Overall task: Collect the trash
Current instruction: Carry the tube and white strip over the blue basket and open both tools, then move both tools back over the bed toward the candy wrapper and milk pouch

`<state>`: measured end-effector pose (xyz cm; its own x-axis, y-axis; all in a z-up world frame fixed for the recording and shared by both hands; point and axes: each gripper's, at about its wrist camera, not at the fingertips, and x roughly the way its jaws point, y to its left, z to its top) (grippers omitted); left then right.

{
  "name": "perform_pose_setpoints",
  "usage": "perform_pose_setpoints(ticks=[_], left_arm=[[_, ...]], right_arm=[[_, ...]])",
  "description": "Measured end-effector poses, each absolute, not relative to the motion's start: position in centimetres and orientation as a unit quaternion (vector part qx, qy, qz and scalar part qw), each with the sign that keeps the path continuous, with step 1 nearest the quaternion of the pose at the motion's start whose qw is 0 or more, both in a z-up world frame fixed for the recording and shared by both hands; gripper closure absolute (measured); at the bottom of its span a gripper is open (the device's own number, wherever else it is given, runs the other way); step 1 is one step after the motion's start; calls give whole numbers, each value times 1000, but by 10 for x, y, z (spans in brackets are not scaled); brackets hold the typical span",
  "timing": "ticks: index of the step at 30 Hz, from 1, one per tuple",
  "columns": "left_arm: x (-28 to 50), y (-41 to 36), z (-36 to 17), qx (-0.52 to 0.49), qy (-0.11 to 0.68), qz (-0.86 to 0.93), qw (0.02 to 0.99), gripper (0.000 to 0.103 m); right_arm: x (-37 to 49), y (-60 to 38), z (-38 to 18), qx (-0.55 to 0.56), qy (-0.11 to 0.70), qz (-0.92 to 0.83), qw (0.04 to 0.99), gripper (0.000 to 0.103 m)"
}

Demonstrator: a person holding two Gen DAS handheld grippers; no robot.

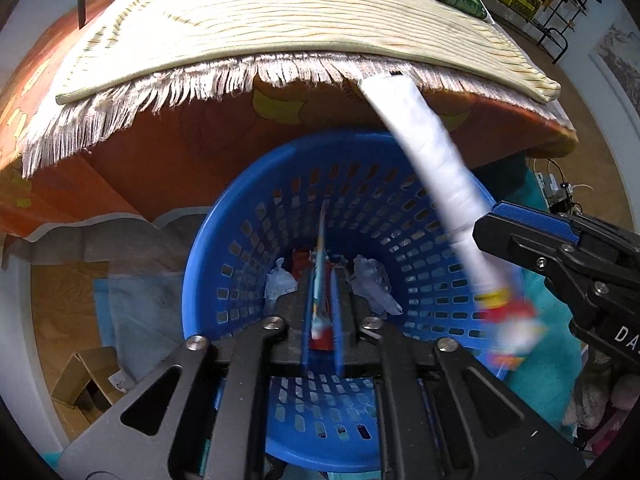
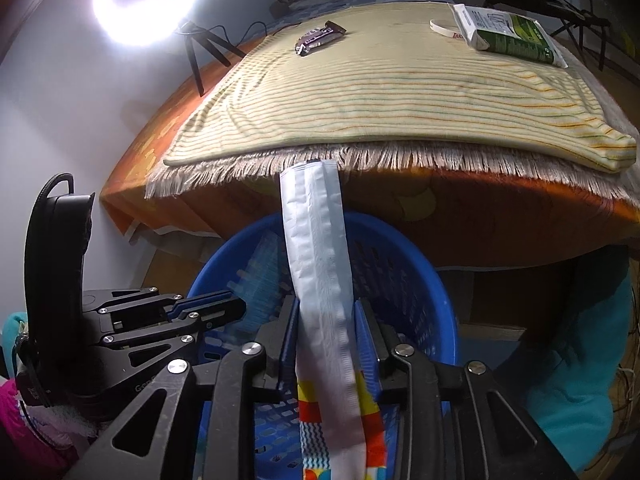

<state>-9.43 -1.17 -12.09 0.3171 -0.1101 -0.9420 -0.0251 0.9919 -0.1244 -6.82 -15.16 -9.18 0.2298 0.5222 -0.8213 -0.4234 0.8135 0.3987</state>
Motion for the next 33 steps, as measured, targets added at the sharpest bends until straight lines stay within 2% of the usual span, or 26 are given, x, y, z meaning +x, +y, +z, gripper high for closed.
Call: perform_pose_setpoints(ticks=[1, 3, 5, 9, 11, 14, 20, 23, 33], left_arm=[[-95, -12, -121, -57, 582, -26, 810, 73], [-95, -13, -120, -55, 578, -26, 814, 59], [-95, -14, -118, -49, 574, -22, 817, 58], [-95, -13, -119, -50, 576, -18, 816, 58], [-95, -11, -120, -51, 577, -16, 815, 57], [-95, -8, -119, -53, 574, -13, 817, 46], [-94, -8, -118, -54, 572, -8, 818, 45], [-94, -8, -118, -52, 572, -6, 818, 38], [-88, -5, -120, -55, 572, 0, 819, 38]], right_arm=[[-68, -152, -93, 47, 544, 301, 782, 72], [-67, -153, -94, 50, 546, 299, 781, 67], [-67, -154, -94, 51, 547, 297, 781, 57], [-67, -155, -94, 51, 548, 292, 782, 50], [-66, -156, -93, 52, 548, 290, 783, 42], [-66, -156, -93, 51, 547, 287, 784, 37], [-66, -156, -89, 46, 542, 280, 791, 21], [-65, -158, -87, 41, 540, 275, 795, 18], [-57, -165, -80, 17, 531, 242, 811, 10]])
